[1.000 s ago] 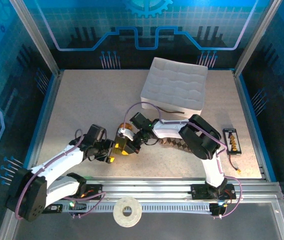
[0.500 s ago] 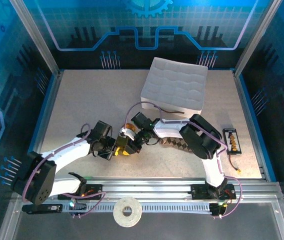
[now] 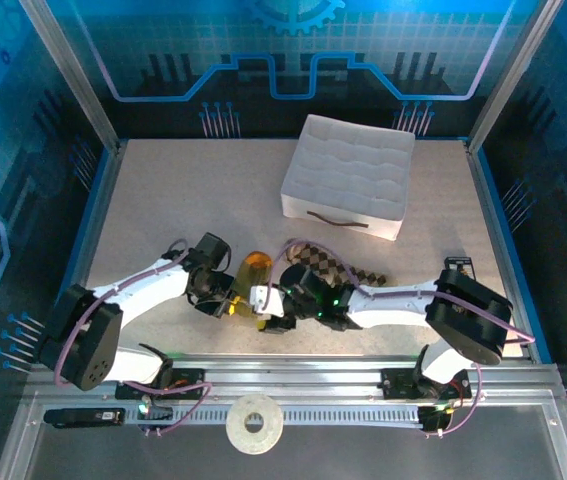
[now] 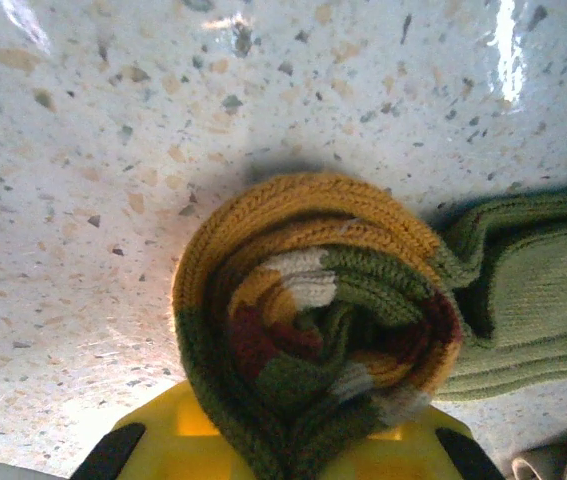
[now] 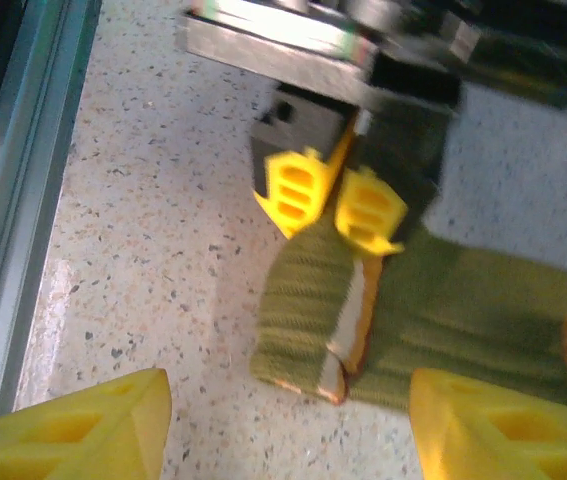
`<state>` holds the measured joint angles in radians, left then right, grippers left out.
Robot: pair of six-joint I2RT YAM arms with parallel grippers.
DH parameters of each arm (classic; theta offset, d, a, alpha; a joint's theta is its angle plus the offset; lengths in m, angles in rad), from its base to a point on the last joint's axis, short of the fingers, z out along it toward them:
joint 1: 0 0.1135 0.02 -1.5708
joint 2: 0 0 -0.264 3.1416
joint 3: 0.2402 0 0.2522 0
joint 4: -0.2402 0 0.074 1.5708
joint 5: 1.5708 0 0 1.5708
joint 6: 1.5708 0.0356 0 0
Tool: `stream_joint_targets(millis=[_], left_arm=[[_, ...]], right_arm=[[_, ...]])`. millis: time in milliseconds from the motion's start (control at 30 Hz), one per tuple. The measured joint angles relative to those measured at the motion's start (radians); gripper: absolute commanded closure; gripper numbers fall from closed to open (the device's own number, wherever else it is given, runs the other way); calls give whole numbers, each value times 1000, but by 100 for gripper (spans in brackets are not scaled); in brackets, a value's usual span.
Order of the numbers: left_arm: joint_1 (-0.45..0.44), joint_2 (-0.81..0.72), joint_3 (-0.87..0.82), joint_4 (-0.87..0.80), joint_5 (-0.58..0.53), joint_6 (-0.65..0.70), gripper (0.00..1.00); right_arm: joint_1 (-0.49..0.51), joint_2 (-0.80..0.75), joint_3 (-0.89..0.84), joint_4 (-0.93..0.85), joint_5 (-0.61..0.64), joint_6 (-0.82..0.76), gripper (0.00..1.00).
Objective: Roll the socks
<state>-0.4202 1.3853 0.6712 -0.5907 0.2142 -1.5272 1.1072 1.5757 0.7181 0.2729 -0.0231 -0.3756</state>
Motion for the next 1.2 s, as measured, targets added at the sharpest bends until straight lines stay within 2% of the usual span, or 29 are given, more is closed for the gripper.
stream_joint_targets(millis=[133,367,433,633,667,767,900,967,1100,1200], left_arm=[[0,34,33,-32,0,0,100],[5,80,78,-76,9,8,100],[7,85,83,-82,11,9,100],[12,82,85,-87,9,12,99],[14,79,84,-88,6,12,95],[21,52,72,-92,-4,12,80],[34,-32,37,-113,-12,10,50],[48,-101,18,-124,-15,5,37],[81,-224,2,-144,-15,-3,25],[97,-299,-10,-143,-16,-3,25]], right_arm=[[80,63,17,43,128,-82,39],[104,199,92,54,264,-154,50],[103,227,112,56,295,-168,59],[103,252,136,40,322,-153,96],[103,252,144,29,322,-142,100],[93,252,167,-8,290,-111,100],[55,252,183,-40,171,-47,100],[27,252,186,-52,107,-16,100],[-21,252,188,-71,1,33,100],[-53,252,197,-98,-73,67,100]])
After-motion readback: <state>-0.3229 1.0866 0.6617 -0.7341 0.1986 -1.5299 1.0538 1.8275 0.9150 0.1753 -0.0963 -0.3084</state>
